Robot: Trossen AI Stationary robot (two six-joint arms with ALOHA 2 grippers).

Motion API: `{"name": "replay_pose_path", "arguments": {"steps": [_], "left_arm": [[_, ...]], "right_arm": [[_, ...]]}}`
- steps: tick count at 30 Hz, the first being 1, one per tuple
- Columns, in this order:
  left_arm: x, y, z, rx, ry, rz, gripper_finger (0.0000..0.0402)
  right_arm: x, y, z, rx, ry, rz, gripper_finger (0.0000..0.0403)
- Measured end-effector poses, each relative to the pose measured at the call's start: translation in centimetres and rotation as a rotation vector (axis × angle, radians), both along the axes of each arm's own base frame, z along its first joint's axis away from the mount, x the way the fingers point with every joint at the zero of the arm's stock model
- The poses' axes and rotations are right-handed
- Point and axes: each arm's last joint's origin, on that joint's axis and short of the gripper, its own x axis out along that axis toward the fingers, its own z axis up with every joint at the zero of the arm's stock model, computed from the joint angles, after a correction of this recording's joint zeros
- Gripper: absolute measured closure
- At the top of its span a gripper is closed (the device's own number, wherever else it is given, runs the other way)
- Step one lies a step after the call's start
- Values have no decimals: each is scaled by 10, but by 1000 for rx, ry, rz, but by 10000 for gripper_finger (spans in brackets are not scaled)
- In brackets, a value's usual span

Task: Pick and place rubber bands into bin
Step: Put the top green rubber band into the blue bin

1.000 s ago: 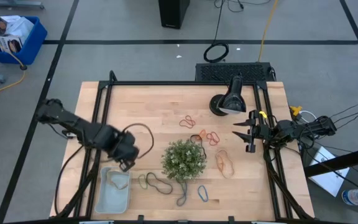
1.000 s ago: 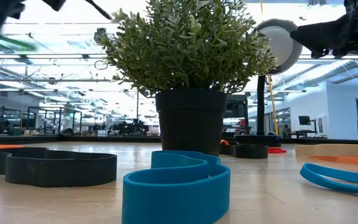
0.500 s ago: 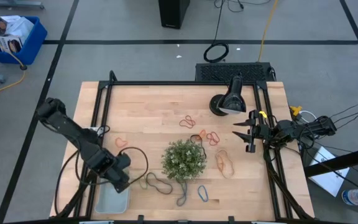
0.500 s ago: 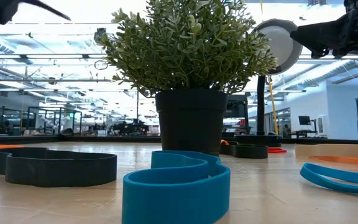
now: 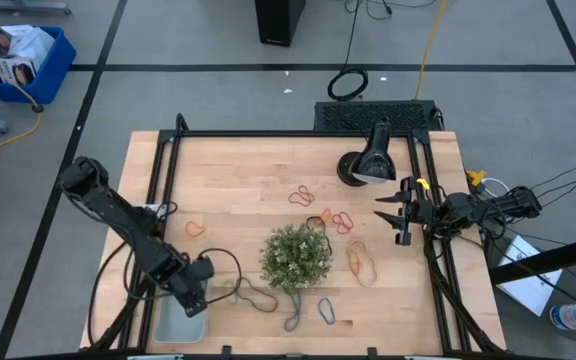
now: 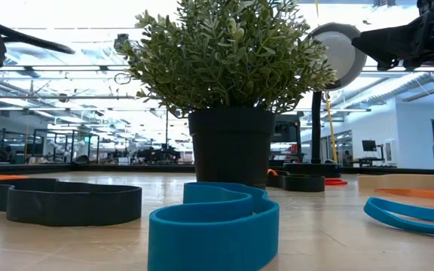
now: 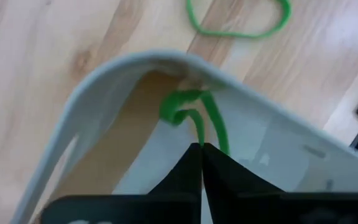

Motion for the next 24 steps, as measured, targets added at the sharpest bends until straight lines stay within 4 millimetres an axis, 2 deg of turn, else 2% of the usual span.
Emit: {"name": "replay_pose_path", "arguments": {"steps": [11, 24], "left_arm": [[0, 2, -6, 22, -49, 13, 364], [0, 1, -6, 9, -38, 10, 394]], "right_arm": [[0, 0, 0, 0, 0, 1, 257], [0, 0, 0, 0, 0, 0, 258]]}}
